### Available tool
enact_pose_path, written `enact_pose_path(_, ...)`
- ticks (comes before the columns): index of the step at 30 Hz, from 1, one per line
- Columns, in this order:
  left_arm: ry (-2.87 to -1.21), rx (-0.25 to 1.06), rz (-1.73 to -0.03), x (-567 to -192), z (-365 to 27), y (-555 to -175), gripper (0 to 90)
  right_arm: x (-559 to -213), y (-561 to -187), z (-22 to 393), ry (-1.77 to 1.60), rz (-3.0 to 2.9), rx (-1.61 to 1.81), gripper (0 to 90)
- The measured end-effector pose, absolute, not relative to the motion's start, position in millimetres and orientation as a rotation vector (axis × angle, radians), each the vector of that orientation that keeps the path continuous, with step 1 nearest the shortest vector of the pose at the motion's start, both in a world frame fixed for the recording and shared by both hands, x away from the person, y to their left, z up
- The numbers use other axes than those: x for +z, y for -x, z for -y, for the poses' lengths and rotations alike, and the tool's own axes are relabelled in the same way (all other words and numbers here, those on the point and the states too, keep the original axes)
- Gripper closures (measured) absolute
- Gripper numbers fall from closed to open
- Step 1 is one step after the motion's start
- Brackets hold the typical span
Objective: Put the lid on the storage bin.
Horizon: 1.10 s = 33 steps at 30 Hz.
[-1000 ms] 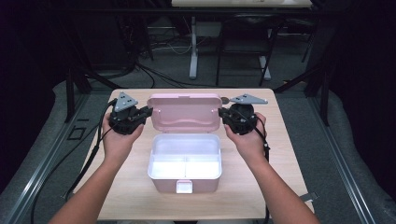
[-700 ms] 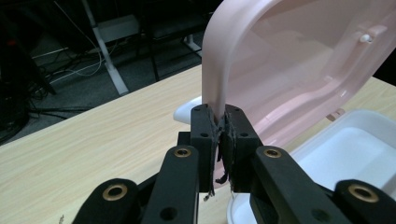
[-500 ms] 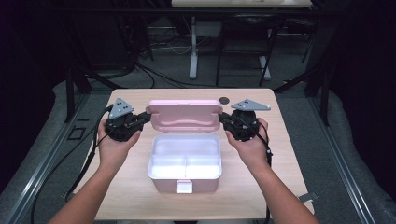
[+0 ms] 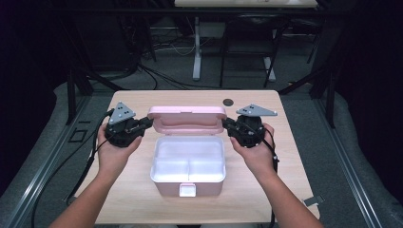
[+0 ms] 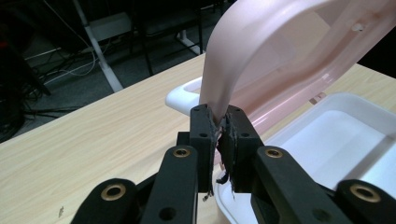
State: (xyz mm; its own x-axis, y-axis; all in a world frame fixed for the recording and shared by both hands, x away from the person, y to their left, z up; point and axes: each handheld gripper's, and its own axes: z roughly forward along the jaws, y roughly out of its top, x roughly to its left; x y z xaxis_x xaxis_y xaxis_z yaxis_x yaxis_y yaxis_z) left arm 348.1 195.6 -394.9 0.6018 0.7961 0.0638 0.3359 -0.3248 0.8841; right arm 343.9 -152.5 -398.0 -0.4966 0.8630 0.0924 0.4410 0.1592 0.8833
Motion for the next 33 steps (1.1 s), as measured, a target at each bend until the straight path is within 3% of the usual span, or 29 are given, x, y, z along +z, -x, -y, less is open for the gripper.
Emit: enact_pose_path(33,-1.886,0.574,-0.854,-376.0,-204.5,-320.9,79.4,-383.4,-319.3,157.4,-1.186,-2.008,1.361,79.1)
